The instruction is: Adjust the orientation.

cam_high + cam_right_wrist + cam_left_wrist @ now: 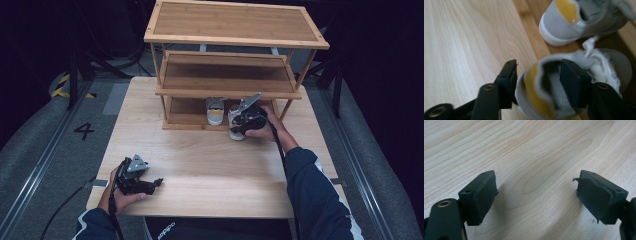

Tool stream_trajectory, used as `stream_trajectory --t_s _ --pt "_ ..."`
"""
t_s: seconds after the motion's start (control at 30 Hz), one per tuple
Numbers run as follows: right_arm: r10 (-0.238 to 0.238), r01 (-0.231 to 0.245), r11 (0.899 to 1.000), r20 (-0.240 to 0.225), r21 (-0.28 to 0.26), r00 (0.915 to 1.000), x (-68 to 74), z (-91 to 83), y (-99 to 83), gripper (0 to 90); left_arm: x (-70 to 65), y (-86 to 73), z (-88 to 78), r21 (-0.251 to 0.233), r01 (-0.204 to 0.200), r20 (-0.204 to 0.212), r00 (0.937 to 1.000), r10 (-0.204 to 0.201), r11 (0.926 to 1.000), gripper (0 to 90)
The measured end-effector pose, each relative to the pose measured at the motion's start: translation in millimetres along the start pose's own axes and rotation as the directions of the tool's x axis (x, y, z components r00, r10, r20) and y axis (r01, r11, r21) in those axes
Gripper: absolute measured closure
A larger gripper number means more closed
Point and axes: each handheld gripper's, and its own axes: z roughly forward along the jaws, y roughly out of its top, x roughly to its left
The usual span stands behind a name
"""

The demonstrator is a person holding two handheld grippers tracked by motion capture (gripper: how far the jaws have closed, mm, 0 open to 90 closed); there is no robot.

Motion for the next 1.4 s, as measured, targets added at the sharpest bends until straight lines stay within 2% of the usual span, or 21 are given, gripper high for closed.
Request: stream_trajectory --t_s 0.27,0.37,0.4,0.53,0.6,0.63,0.67,0.77,0.83,1.0,1.1,1.13,1.2,1.4 --pt "0.015 -0.015 0.999 0.010 -0.049 0.9998 5.1 -17.2 -3.7 47.6 -0.1 0.0 -0.1 0.001 -0.001 0.000 1.0000 0.001 1.0000 16.9" --pt "0.030 -0.028 0.997 0.034 -0.077 0.9989 9.2 -24.4 -8.0 45.1 0.0 0.1 0.0 0.000 -0.003 0.000 1.0000 0.003 1.0000 16.9" --pt "0.051 -0.047 0.995 0.046 -0.089 0.9976 11.9 -27.7 -12.7 42.9 0.0 0.0 -0.1 0.001 -0.003 0.001 1.0000 0.003 1.0000 16.9" --pt "0.062 -0.055 0.994 0.075 -0.092 0.9952 16.8 -30.2 -20.7 39.2 -0.1 0.1 -0.1 0.000 -0.004 0.000 1.0000 0.004 1.0000 16.9" --pt "0.089 -0.081 0.991 0.073 -0.105 0.9934 19.1 -32.1 -26.3 37.0 -0.2 0.0 -0.2 0.002 -0.001 0.000 1.0000 0.001 1.0000 16.9" --pt "0.117 -0.108 0.988 0.078 -0.109 0.9900 19.9 -31.9 -32.0 34.6 -0.2 0.0 -0.1 0.001 -0.001 0.000 1.0000 0.001 1.0000 16.9" --pt "0.117 -0.108 0.988 0.078 -0.109 0.9900 19.9 -31.9 -32.0 34.6 -0.2 0.0 -0.2 0.002 -0.001 0.000 1.0000 0.001 1.0000 16.9" --pt "0.131 -0.124 0.989 0.080 -0.085 0.9882 22.2 -26.1 -39.6 35.7 -0.2 0.0 -0.1 0.002 -0.001 0.000 1.0000 0.001 1.0000 16.9" --pt "0.141 -0.134 0.988 0.091 -0.071 0.9859 23.5 -20.4 -44.0 33.2 -0.2 0.0 -0.1 0.002 -0.002 0.000 1.0000 0.002 1.0000 16.9" --pt "0.195 -0.189 0.980 0.108 -0.063 0.9748 19.9 -6.1 -51.5 30.5 -0.2 0.0 -0.1 0.002 -0.001 0.000 1.0000 0.001 1.0000 16.9" --pt "0.211 -0.206 0.977 0.124 -0.053 0.9697 19.1 0.5 -51.7 30.7 -0.2 0.0 -0.1 0.002 -0.001 0.001 1.0000 0.001 1.0000 16.9" --pt "0.208 -0.203 0.978 0.141 -0.048 0.9678 18.5 2.3 -51.5 32.1 -0.2 0.0 -0.1 0.002 -0.001 0.001 1.0000 0.001 1.0000 16.9" --pt "0.232 -0.226 0.972 0.131 -0.059 0.9638 15.2 5.3 -51.2 31.7 -0.2 0.0 -0.1 0.002 -0.001 0.001 1.0000 0.001 1.0000 16.9" --pt "0.239 -0.231 0.971 0.155 -0.068 0.9587 10.1 10.4 -47.3 37.8 -0.2 0.0 -0.1 0.002 -0.001 0.000 1.0000 0.001 1.0000 16.9"
